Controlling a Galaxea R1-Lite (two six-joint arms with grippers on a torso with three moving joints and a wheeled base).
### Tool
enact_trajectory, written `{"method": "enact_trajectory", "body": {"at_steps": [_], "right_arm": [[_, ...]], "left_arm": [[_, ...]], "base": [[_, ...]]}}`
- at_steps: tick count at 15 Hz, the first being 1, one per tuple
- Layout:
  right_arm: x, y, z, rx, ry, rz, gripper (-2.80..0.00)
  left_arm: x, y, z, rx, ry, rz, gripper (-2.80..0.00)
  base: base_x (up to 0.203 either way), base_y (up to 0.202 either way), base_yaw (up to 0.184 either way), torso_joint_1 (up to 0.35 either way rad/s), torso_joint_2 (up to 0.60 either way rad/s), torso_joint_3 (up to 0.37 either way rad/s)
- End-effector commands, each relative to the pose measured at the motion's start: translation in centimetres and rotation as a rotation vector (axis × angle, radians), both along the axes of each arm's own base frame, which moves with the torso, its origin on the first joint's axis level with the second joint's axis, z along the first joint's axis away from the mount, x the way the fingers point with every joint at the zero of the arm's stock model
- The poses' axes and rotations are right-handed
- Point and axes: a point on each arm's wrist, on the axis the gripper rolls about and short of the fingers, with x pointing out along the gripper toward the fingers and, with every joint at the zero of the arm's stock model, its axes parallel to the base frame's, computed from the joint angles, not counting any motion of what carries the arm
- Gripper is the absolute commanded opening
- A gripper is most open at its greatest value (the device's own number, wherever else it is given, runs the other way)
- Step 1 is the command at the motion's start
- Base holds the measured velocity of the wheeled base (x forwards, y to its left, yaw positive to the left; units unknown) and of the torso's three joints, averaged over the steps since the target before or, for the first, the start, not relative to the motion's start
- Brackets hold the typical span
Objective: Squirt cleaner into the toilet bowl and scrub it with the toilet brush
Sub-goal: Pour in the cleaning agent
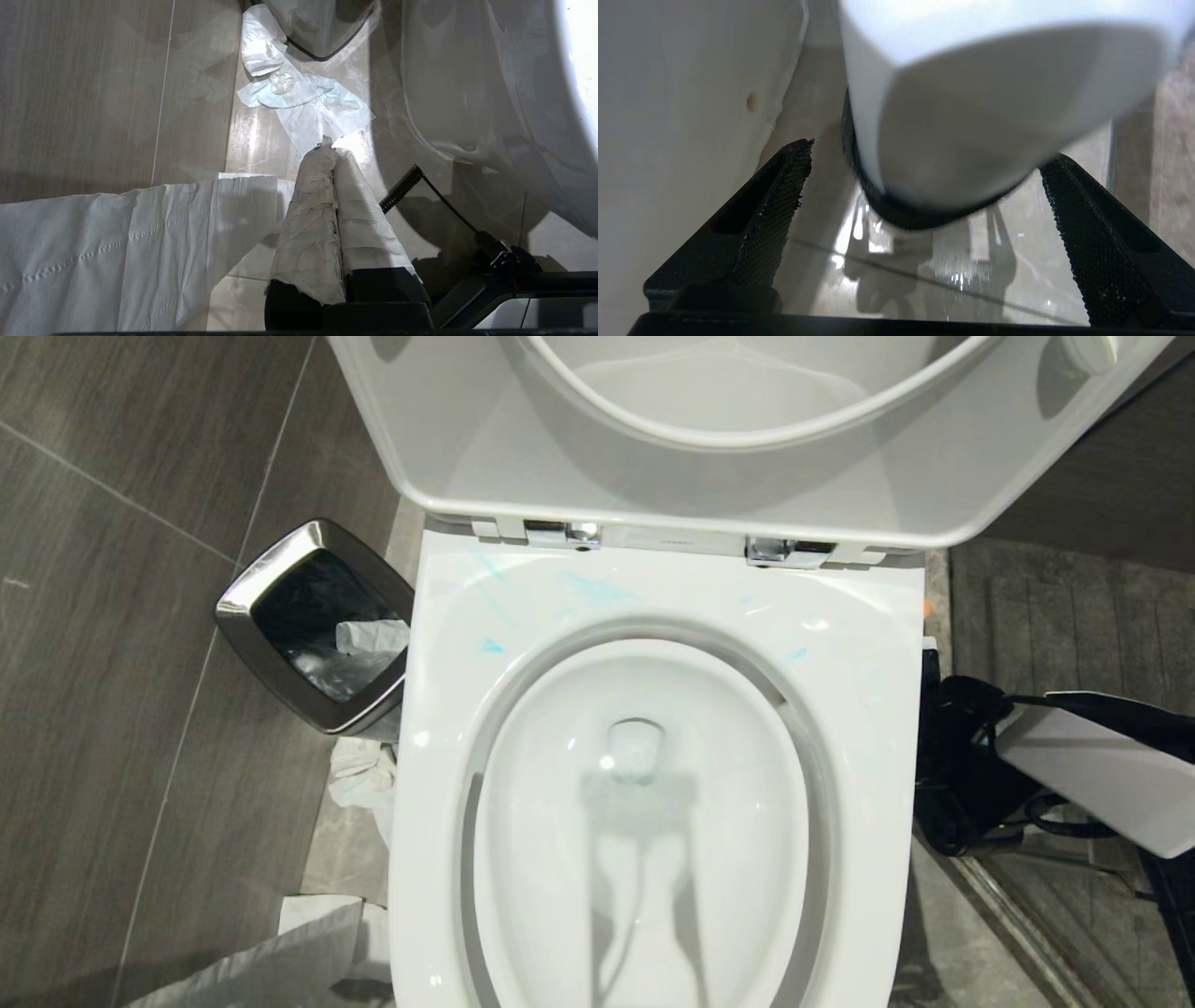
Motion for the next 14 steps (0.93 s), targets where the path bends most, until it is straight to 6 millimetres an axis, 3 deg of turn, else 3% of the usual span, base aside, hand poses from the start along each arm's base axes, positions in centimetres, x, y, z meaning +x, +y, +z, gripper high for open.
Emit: {"method": "enact_trajectory", "body": {"at_steps": [1, 14], "right_arm": [[0.5, 0.1, -0.3, -0.002, -0.018, 0.001, 0.00], [2.2, 0.1, 0.3, -0.045, -0.098, -0.013, 0.00]], "left_arm": [[0.0, 0.0, 0.0, 0.000, 0.003, 0.001, -2.80], [0.0, 0.0, 0.0, 0.000, 0.003, 0.001, -2.80]], "base": [[0.000, 0.000, 0.000, 0.000, 0.00, 0.000], [0.000, 0.000, 0.000, 0.000, 0.00, 0.000]]}}
